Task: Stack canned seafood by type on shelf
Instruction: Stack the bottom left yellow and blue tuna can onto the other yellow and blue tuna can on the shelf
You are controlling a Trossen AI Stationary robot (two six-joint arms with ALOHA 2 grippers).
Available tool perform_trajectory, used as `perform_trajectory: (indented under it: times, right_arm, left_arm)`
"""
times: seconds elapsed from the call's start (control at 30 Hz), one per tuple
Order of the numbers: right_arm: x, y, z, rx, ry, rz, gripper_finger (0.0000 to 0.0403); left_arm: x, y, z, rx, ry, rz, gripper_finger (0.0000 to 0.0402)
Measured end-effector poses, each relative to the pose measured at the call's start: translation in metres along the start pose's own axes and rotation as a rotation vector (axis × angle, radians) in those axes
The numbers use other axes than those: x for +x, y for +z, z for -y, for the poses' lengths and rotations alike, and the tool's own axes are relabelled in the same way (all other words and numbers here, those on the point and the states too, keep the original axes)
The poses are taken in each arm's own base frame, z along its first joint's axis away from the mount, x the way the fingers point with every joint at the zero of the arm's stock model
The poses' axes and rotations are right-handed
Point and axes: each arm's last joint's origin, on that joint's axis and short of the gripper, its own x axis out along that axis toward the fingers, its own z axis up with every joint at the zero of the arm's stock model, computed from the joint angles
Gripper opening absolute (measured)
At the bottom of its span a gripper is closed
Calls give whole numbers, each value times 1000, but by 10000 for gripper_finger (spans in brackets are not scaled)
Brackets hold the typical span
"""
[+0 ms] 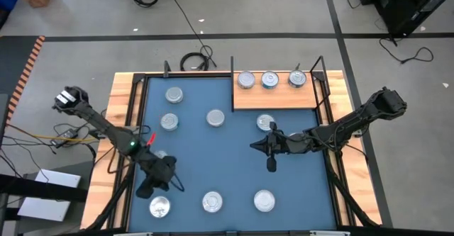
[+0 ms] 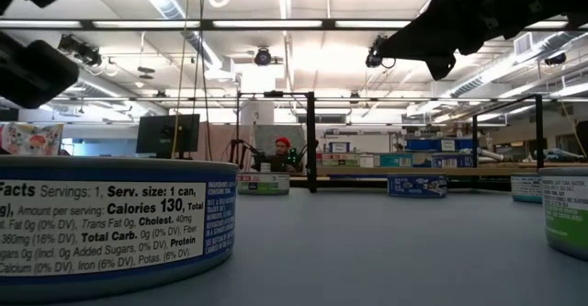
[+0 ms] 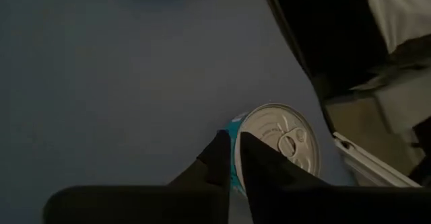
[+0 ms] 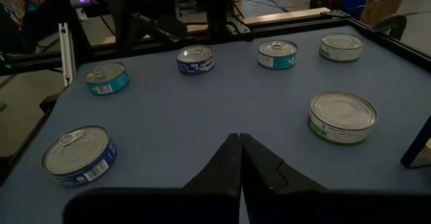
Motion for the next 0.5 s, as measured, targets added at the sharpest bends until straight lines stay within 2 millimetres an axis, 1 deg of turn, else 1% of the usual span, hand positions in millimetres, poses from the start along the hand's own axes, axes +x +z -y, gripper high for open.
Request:
perform_trajectory:
  times: [0.1, 0.23, 0.5]
  right_arm:
    - [0, 0, 0, 0, 0, 0, 15]
    - [0, 0, 0, 0, 0, 0, 14]
    - [0, 0, 0, 0, 0, -1, 15]
  left_arm:
    - [4, -2, 3, -14, 15, -10, 64]
    - [16, -2, 4, -33, 9, -36, 85]
    - [38, -4, 0, -94, -26, -117, 87]
